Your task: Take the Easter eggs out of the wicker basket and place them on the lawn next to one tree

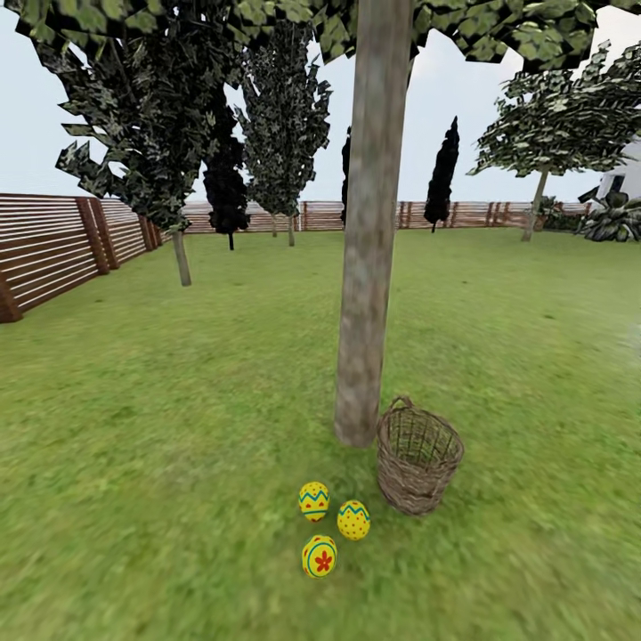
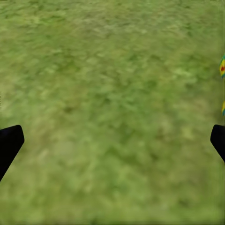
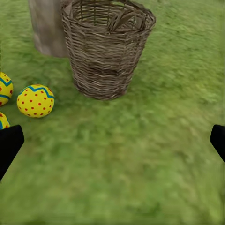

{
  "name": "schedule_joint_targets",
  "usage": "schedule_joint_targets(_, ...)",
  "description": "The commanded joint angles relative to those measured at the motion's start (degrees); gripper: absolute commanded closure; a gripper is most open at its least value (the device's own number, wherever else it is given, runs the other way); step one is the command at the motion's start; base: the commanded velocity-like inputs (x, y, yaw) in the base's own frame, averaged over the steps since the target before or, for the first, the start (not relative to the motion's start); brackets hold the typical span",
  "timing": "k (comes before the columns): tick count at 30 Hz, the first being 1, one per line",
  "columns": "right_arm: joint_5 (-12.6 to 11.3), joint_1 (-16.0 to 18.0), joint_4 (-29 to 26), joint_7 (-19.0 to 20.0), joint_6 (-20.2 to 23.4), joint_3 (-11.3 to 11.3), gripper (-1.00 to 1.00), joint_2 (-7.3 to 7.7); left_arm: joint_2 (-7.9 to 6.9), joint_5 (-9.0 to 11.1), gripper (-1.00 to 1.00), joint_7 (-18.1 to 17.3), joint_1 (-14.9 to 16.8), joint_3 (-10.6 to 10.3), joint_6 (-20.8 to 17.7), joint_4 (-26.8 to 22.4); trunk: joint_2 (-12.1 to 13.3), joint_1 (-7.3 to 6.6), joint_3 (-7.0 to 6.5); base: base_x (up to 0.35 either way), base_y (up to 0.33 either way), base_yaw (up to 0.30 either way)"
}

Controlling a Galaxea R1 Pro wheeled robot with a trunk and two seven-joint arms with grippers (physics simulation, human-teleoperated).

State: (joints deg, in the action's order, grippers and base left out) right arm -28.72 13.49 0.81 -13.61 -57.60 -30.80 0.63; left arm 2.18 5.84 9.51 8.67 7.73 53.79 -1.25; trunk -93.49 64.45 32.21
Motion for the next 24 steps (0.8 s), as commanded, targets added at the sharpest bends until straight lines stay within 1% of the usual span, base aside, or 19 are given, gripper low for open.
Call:
schedule_joint_targets(1,-0.2,0.05,0.11,-0.29,-0.21,-0.48,-1.0,-0.04,0.01,0.49,-1.0,-0.28,0.03,0.01,0.12,0.02,0.39,-0.23,-0.22,0.0,0.0,0.0)
schedule_joint_targets(4,-0.31,0.05,0.28,-0.43,-0.42,-0.42,-1.0,-0.1,-0.09,0.49,-1.0,-0.19,0.03,0.04,-1.48,0.02,1.59,-0.89,-1.03,0.0,0.0,0.0)
schedule_joint_targets(5,-0.48,0.05,0.42,-0.72,-0.97,-0.41,-1.0,-0.17,-0.45,0.52,-1.0,-0.11,0.01,0.07,-3.17,0.05,1.99,-1.11,-1.27,0.0,0.0,0.024)
schedule_joint_targets(7,-0.56,-0.11,0.51,-0.85,-1.23,-0.36,-1.0,-0.18,-0.94,0.55,-1.0,-0.06,-0.09,0.08,-3.91,0.08,2.79,-1.55,-1.71,0.0,0.0,0.021)
schedule_joint_targets(9,-0.59,-1.67,0.52,-0.88,-1.66,-0.37,-1.0,-0.18,-1.6,0.57,-1.0,-0.04,-1.19,0.09,-4.45,0.1,3.6,-1.99,-2.1,0.0,0.0,0.009)
schedule_joint_targets(12,-0.47,-4.26,0.48,-0.86,-2.38,-0.39,-1.0,-0.19,-2.13,0.57,-1.0,-0.02,-3.62,0.09,-4.71,0.1,4.8,-2.65,-2.66,0.0,0.0,0.003)
schedule_joint_targets(14,-0.33,-7.33,0.27,-0.84,-2.4,-0.39,-1.0,-0.19,-2.6,0.63,-1.0,-0.02,-5.66,0.09,-4.75,0.11,5.6,-3.09,-3.02,0.0,0.0,0.001)
schedule_joint_targets(15,-0.28,-8.89,-0.05,-0.86,-2.4,-0.4,-1.0,-0.24,-2.71,0.64,-1.0,-0.04,-6.2,0.09,-4.75,0.11,6.0,-3.31,-3.2,0.0,0.0,0.0)
schedule_joint_targets(17,-0.24,-10.65,-0.88,-0.86,-2.4,-0.4,-1.0,-0.34,-2.79,0.65,-1.0,-0.18,-6.68,0.09,-4.71,0.11,6.8,-3.75,-3.56,0.0,0.0,0.0)
schedule_joint_targets(20,-0.2,-12.21,-1.94,-0.75,-2.4,-0.46,-1.0,-0.39,-2.82,0.66,-1.0,-0.53,-7.09,0.11,-4.67,0.11,6.8,-3.75,-3.56,0.0,0.0,0.0)
schedule_joint_targets(22,-0.34,-12.39,-2.14,-0.67,-2.4,-0.3,-1.0,-0.24,-2.8,0.75,-1.0,-0.49,-7.14,0.19,-4.63,0.08,6.8,-3.75,-3.56,0.0,0.0,0.0)
schedule_joint_targets(23,-0.43,-12.44,-2.26,-0.69,-2.4,-0.24,-1.0,0.1,-2.8,0.78,-1.0,-0.48,-7.16,0.22,-4.64,0.06,6.8,-3.75,-3.56,0.0,0.0,0.0)
schedule_joint_targets(24,-0.44,-12.45,-2.39,-0.63,-2.4,-0.2,-1.0,0.87,-2.8,0.8,-1.0,-0.47,-7.16,0.24,-4.64,0.04,6.8,-3.75,-3.56,0.0,0.0,0.0)
